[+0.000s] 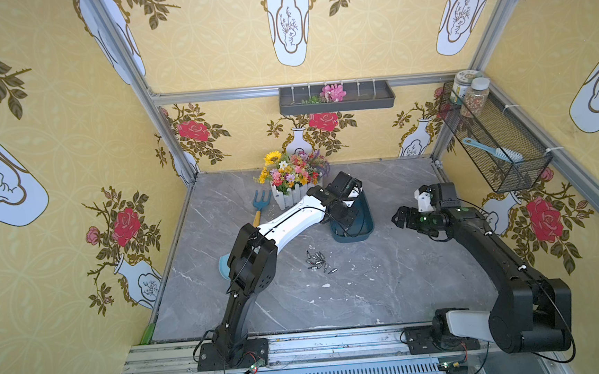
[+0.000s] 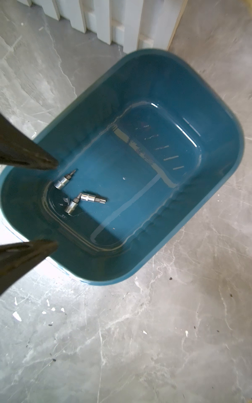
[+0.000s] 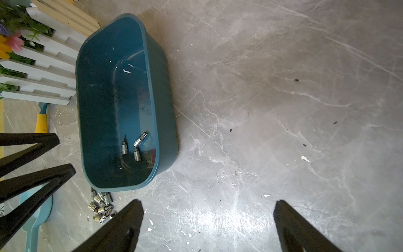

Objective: Put the bit on the desktop into the storage box
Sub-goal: Pick up the screwdriver bit from the center of the board.

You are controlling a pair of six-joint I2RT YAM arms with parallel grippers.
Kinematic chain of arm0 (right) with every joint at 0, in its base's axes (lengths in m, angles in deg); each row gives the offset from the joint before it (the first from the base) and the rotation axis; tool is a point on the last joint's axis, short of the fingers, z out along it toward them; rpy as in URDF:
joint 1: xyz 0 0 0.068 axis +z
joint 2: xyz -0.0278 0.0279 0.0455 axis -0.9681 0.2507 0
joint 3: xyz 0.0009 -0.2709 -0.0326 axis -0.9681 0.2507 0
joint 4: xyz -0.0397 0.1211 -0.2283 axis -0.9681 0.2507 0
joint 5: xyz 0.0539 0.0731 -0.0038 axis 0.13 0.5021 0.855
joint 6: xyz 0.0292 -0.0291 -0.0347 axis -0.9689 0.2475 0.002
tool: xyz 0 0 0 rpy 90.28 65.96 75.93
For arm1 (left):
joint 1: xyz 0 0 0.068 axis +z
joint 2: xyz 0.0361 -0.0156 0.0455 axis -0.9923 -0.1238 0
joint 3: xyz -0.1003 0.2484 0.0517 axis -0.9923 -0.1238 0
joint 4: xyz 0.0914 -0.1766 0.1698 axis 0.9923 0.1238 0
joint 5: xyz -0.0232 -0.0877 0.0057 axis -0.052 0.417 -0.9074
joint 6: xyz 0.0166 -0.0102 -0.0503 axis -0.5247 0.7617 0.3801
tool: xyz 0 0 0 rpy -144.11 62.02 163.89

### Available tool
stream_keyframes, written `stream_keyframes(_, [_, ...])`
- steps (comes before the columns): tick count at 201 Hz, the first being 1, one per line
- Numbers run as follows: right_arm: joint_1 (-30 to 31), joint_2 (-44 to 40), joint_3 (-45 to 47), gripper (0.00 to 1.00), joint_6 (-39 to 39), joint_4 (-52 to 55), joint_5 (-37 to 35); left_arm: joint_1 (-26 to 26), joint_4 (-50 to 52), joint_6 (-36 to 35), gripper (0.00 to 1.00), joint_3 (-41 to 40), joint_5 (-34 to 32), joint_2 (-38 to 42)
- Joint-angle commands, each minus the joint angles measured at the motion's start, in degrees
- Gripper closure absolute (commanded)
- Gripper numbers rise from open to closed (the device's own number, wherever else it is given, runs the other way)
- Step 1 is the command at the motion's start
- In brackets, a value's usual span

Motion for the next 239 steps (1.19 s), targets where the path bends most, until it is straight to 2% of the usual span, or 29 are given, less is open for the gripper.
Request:
stream_keyframes(1, [0.09,0.04,-0.02,0.03,0.19,0.00,0.10,0.03,-0.62,1.10,0.33,-2.05,0.40,1.82])
stream_keyframes(35, [0.00,0.09,-0.07,0.03,0.19,0.03,-0.16,0.01,-2.03,1.94,0.24,-7.35,0.30,6.91])
stream_keyframes(74, [0.01,0.18,-0.24,0.03,0.17,0.03,-0.16,-0.08,-6.51,1.74,0.08,-16.86,0.66,15.50])
stream_keyframes(119, [-0.06,0.52,-0.40,0.03,0.35,-0.08,0.12,-0.95,-5.35,3.07,0.01,-24.74,-0.04,23.18])
stream_keyframes(175, [-0.08,1.45,-0.52,0.03,0.40,-0.80,0.71,-3.56,-1.42,4.82,0.02,-31.91,-1.01,28.74])
stream_keyframes(239, [-0.12,1.82,-0.56,0.03,0.48,-0.98,0.80,-6.62,4.43,5.09,0.06,-32.08,-2.15,25.67])
